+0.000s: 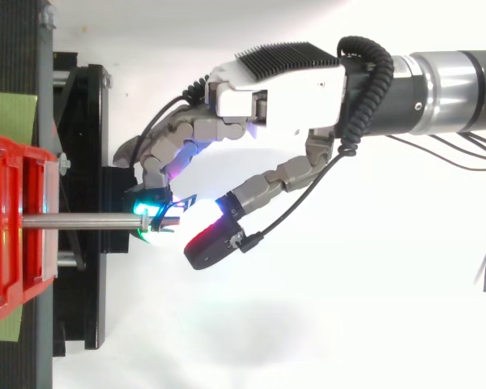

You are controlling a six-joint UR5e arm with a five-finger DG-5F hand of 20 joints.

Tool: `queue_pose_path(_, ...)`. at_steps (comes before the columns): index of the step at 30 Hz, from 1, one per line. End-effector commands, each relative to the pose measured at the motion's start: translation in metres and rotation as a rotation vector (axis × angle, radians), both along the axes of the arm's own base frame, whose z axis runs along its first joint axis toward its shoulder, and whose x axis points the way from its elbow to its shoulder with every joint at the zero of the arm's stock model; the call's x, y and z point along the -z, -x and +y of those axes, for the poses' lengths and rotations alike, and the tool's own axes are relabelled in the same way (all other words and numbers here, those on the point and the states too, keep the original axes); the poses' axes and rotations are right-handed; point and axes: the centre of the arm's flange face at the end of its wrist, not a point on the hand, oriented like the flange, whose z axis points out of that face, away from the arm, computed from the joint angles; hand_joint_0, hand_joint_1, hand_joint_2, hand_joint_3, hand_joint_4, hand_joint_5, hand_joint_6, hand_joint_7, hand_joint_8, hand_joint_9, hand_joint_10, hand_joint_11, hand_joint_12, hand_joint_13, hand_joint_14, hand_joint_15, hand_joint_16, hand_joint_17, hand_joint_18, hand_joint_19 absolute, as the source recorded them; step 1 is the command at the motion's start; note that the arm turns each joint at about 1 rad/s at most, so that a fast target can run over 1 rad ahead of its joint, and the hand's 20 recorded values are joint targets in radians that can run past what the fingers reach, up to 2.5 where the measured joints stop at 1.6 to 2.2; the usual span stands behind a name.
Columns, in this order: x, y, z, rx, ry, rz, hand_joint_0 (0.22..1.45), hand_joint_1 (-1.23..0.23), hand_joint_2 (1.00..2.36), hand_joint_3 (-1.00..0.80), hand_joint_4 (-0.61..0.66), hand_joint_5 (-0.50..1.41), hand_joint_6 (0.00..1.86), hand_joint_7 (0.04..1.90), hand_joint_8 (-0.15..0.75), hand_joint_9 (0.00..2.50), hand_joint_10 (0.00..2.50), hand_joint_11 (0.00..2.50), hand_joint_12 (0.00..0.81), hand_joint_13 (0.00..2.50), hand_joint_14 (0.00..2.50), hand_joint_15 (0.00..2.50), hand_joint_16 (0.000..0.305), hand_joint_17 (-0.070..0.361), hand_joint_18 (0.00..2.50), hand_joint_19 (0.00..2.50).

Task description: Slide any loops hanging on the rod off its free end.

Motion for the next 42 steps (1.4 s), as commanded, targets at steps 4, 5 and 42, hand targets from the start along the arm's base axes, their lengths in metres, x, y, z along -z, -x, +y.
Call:
queue_pose_path(4, -0.013, 0.010, -0.003, 0.005, 0.030, 0.063, 0.65, -0.70, 1.01, -0.13, 0.10, -0.17, 0.94, 0.82, 0.302, 0.75, 0.01, 0.35, 0.327, 0.40, 0.00, 0.01, 0.045, 0.101, 0.51, 0.27)
queue_pose_path(5, -0.017, 0.012, -0.004, 0.007, 0.033, 0.065, 0.65, -0.70, 1.02, -0.13, 0.10, -0.17, 0.94, 0.82, 0.302, 0.75, 0.01, 0.35, 0.328, 0.40, 0.00, 0.01, 0.045, 0.101, 0.51, 0.26)
queue_pose_path(42, -0.065, 0.095, -0.012, 0.210, -0.126, 0.289, 0.68, -0.75, 1.01, -0.39, 0.12, -0.18, 0.93, 0.85, 0.285, 0.74, 0.01, 0.34, 0.320, 0.39, 0.00, 0.01, 0.043, 0.097, 0.50, 0.27)
